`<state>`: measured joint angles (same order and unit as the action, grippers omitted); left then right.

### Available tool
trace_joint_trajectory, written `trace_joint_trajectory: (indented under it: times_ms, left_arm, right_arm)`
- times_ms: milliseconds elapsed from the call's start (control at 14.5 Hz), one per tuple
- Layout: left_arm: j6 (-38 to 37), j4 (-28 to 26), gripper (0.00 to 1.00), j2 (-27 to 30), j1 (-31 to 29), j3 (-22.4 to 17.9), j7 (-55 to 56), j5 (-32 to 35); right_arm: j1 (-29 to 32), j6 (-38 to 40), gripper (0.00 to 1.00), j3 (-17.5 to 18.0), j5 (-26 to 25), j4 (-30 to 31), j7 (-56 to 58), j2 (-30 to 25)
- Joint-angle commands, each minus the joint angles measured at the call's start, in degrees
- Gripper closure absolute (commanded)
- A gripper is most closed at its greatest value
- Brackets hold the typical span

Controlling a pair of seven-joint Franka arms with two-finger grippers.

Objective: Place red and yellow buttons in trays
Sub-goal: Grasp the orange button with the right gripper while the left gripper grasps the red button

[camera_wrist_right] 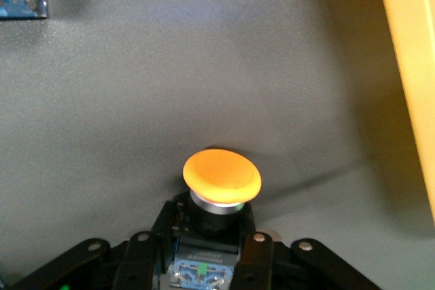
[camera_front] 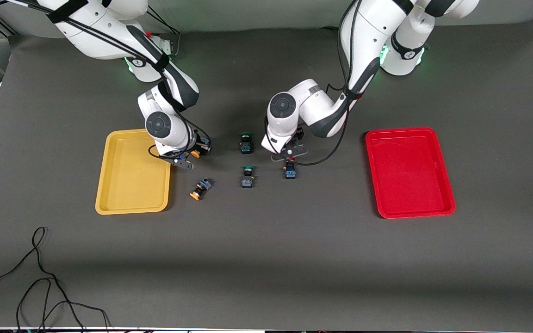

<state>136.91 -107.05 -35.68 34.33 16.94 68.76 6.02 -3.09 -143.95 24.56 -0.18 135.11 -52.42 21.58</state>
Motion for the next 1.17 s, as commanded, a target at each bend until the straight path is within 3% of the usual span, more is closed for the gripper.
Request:
trace_joint_trajectory:
  times_ms: [0, 138, 483, 621, 828, 966, 1103]
  left_arm:
    - [-1.21, 2.54, 0.94, -0.10, 0.12, -0.16, 1.64, 0.48]
    - [-2.60, 3.24, 0.96, 0.25, -0.14, -0.16, 1.38, 0.39]
    - [-13.59, 7.99, 0.97, 3.58, -3.12, 1.68, -0.89, -0.66]
    - [-17.88, 7.82, 1.00, 6.74, -6.54, 3.70, -8.42, -3.81]
    - [-24.40, 5.98, 1.00, 12.98, -12.16, 3.98, -21.61, -8.30]
    - [-24.94, 0.29, 1.00, 17.55, -17.51, 3.98, -29.17, -8.84]
    - [-25.03, -7.44, 1.00, 22.91, -24.01, 3.89, -39.35, -8.93]
  right_arm:
    - [-0.25, -0.37, 0.78, -0.21, -1.75, -0.11, -3.11, -0.57]
    - [-0.16, 1.46, 0.82, -0.12, -1.75, -0.81, -3.82, -2.14]
    - [0.72, 18.40, 0.83, -0.82, -1.14, -5.54, -1.55, -12.25]
    - [1.34, 25.26, 0.83, -4.93, -0.26, -8.71, 3.00, -15.15]
    - [0.81, 29.42, 0.83, -14.15, 5.61, -9.51, 15.90, -22.00]
    - [0.72, 30.48, 0.83, -18.82, 7.04, -8.90, 21.12, -23.42]
    - [0.72, 28.30, 0.83, -21.29, 7.04, -5.93, 22.88, -23.25]
